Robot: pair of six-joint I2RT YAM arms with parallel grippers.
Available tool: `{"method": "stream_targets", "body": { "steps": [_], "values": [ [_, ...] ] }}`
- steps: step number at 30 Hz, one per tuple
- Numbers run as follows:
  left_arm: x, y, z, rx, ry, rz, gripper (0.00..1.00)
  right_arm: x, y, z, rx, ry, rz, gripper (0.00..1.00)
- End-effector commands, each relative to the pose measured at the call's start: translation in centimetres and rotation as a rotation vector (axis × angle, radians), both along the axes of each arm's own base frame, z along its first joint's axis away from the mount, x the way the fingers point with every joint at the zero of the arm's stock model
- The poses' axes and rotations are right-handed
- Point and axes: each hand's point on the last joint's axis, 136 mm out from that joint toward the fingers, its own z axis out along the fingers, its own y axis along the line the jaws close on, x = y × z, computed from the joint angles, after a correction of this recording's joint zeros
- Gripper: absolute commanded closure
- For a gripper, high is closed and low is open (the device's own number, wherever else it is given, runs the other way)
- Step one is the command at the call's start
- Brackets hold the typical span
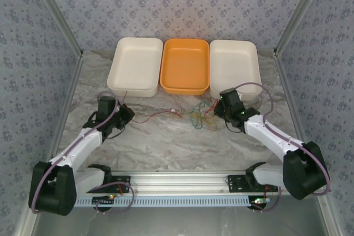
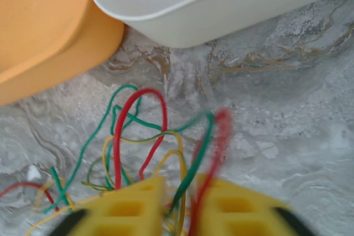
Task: Untangle the cables
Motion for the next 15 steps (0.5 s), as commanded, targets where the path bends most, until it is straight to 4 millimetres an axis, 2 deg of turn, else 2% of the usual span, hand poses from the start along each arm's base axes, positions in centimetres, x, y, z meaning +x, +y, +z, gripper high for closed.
{"method": "stream_targets", "body": {
  "steps": [1,4,7,10,12,15],
  "values": [
    [1.2,-3.3,3.2,-0.102,-0.104,-0.071,1.00,-1.6,0.1,0.0,-0.014,0.034,0.068,0.53],
    [1.2,-5.1,5.3,-0.151,-0.164,-0.100,1.00,-2.4,-0.7,1.7,-0.026,0.009,0.060,0.41],
    [1.3,-6.1,7.6,-0.151,-0.211,-0.125,1.00,-3.6,-1.4,4.3,-0.032,-0.064,0.050,0.41],
    [1.3,-6.8,9.0,-0.145,-0.230,-0.153,1.00,-4.8,-1.0,7.3,-0.016,-0.174,0.063,0.41],
    [1.2,-7.2,9.4,-0.142,-0.244,-0.172,1.00,-5.4,0.7,8.7,0.054,-0.223,0.095,0.43],
    [1.0,-7.9,9.9,-0.150,-0.283,-0.186,1.00,-6.2,5.4,9.5,0.229,-0.250,0.160,0.41]
  ]
}}
